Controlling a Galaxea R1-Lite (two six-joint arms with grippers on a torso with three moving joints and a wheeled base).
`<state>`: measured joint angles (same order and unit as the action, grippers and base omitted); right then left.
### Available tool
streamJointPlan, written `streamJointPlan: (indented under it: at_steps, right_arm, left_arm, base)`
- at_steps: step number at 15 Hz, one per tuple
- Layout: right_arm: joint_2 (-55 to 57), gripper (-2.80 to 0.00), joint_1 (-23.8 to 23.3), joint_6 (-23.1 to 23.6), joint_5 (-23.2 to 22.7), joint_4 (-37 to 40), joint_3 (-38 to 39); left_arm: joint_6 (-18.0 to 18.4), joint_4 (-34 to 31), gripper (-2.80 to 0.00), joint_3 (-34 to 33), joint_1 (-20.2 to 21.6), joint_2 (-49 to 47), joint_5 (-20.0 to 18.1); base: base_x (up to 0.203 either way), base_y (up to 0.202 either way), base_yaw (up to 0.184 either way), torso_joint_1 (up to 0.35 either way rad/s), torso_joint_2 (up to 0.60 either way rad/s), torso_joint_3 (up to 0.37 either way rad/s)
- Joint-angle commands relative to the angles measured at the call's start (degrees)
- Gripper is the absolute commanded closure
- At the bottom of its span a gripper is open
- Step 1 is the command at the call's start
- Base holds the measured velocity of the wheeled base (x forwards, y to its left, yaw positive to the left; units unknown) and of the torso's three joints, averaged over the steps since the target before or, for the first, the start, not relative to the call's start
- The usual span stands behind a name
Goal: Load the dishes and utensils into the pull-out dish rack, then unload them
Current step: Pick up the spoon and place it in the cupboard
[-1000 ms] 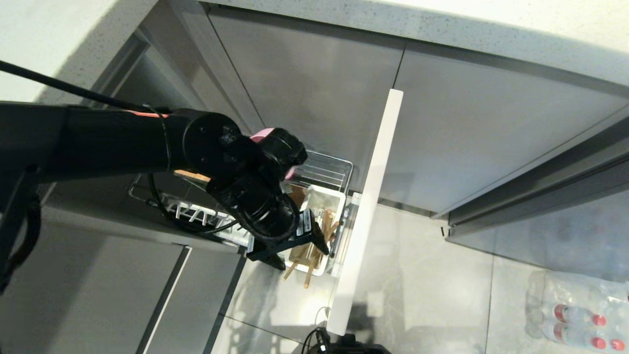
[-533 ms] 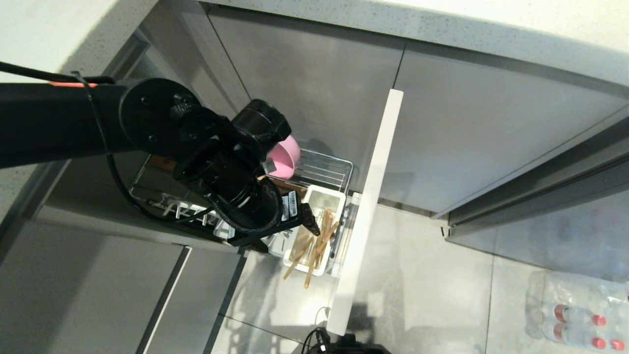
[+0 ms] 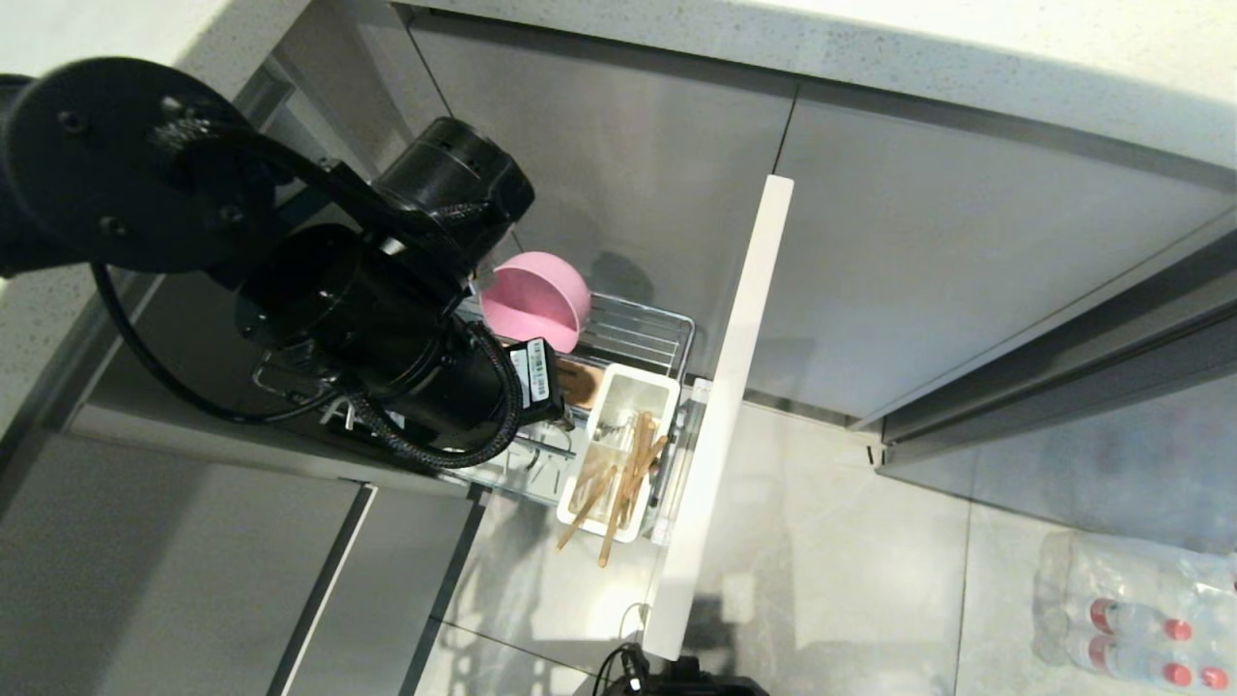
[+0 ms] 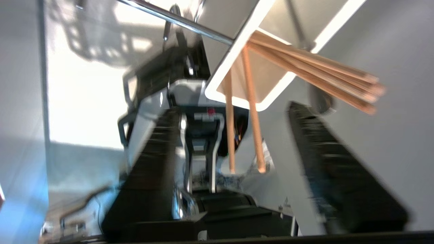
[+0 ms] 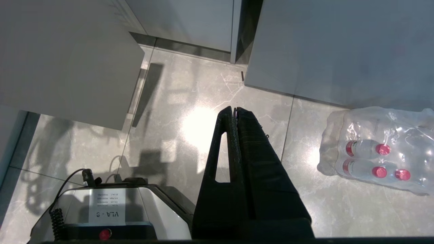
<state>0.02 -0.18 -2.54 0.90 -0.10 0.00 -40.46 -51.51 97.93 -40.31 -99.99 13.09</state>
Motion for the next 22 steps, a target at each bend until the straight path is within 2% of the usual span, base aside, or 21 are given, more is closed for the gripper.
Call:
streamJointPlan:
  at_steps: [1,7,9,11,14,16,19,22]
  right_arm:
    - [-0.02,0.0,0.01,-0.01,0.06,0.01,0.0]
    - [0.06,0.0,0.01,-0.01,0.06,-0.08,0.0]
    - [0.06,0.0,0.01,-0.03,0.06,-0.01,0.0]
    - [-0.02,0.0,0.01,-0.01,0.03,-0.08,0.0]
    - [0.06,0.0,0.01,-0.01,-0.01,-0.07,0.0]
    - [-0.02,0.0,0.01,-0.01,-0.01,-0.08,0.0]
    - [0.04,0.0,0.01,-0.01,-0.02,-0.07,0.0]
    - [0.0,0.0,0.01,-0.02,0.04,-0.04,0.0]
  left_arm:
    - [-0.47,-0.25,0.0,-0.09,-1.94,3.46,1.67]
    - [-1.8,-0.19,0.0,0.08,-12.75,15.16,6.76]
    - [-1.7,-0.11,0.0,1.15,-14.07,18.56,7.6]
    - [-1.43,-0.17,0.0,3.58,-13.67,21.99,7.95]
    - [1.21,0.3,0.0,7.19,-7.24,25.78,7.69]
    - [4.81,4.34,0.0,7.84,-1.31,30.57,5.49]
    - [10.84,8.9,0.0,7.95,9.39,37.2,-2.81]
    - [16.85,10.25,0.0,7.39,22.96,41.67,-10.65]
  base:
    - [0.0,0.0,0.0,0.0,0.0,0.0]
    - [0.0,0.0,0.0,0.0,0.0,0.0]
    - [0.0,0.0,0.0,0.0,0.0,0.0]
    - [0.0,0.0,0.0,0.0,0.0,0.0]
    - [0.0,0.0,0.0,0.0,0.0,0.0]
    - [0.0,0.0,0.0,0.0,0.0,0.0]
    - [0.0,0.0,0.0,0.0,0.0,0.0]
    - [0.0,0.0,0.0,0.0,0.0,0.0]
